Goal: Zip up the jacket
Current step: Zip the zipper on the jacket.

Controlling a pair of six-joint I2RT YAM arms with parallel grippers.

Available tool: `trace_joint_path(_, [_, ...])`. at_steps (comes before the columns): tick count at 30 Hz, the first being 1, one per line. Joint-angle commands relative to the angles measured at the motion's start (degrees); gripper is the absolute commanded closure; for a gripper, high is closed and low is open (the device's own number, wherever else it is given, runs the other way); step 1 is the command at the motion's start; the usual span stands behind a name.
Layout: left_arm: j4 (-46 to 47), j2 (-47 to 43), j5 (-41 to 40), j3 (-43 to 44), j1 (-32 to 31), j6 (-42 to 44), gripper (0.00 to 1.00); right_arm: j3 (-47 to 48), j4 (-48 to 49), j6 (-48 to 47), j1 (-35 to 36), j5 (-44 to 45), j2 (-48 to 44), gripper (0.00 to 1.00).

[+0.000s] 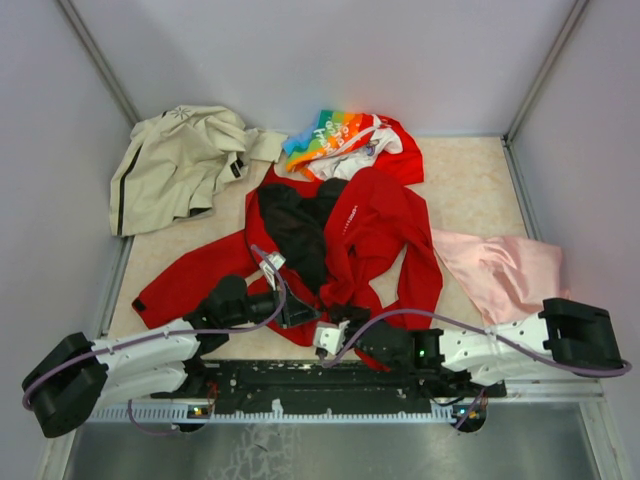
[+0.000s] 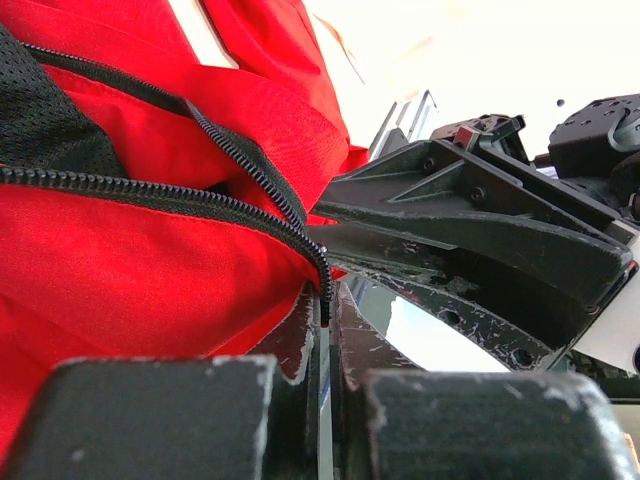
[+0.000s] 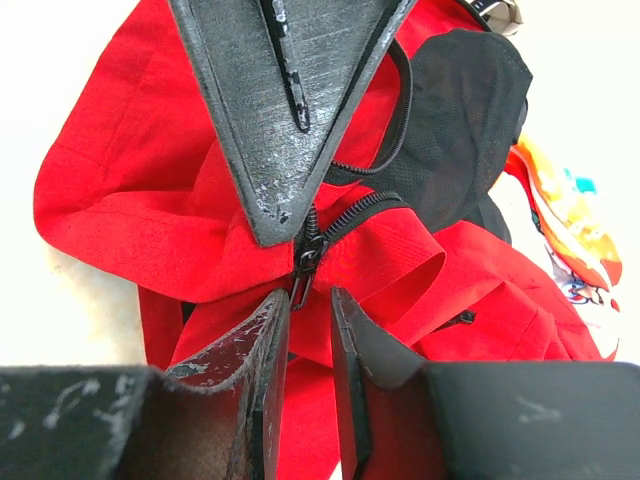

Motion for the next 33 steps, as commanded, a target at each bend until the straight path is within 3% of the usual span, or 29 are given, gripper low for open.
trace_joint_path(1, [2.1, -0.3, 1.4, 0.2, 0.1, 0.0, 1.00, -0.5, 5.1, -0.4, 0.3, -0.4, 1.3, 0.76])
trace_joint_path(10, [2.2, -0.2, 1.6, 0.1, 0.0, 0.1, 1.00, -0.5, 6.4, -0.1, -0.6, -1.3, 2.1, 0.76])
trace_joint_path(16, [2.2, 0.4, 2.1, 0.2, 0.0, 0.6, 1.00, -0.2, 5.3, -1.0, -1.0, -0.4, 0.9, 0.84])
trace_joint_path(21, [0.9, 1.6, 2.0, 0.3, 0.0, 1.5, 1.00, 2.0, -1.3, -0.5, -1.0, -0.8, -2.1, 1.00])
trace_joint_path(33, [-6.9, 4.4, 2.1, 2.0, -0.1, 4.7, 1.00, 12.6, -20.5, 4.1, -2.2, -8.8, -3.8, 1.00])
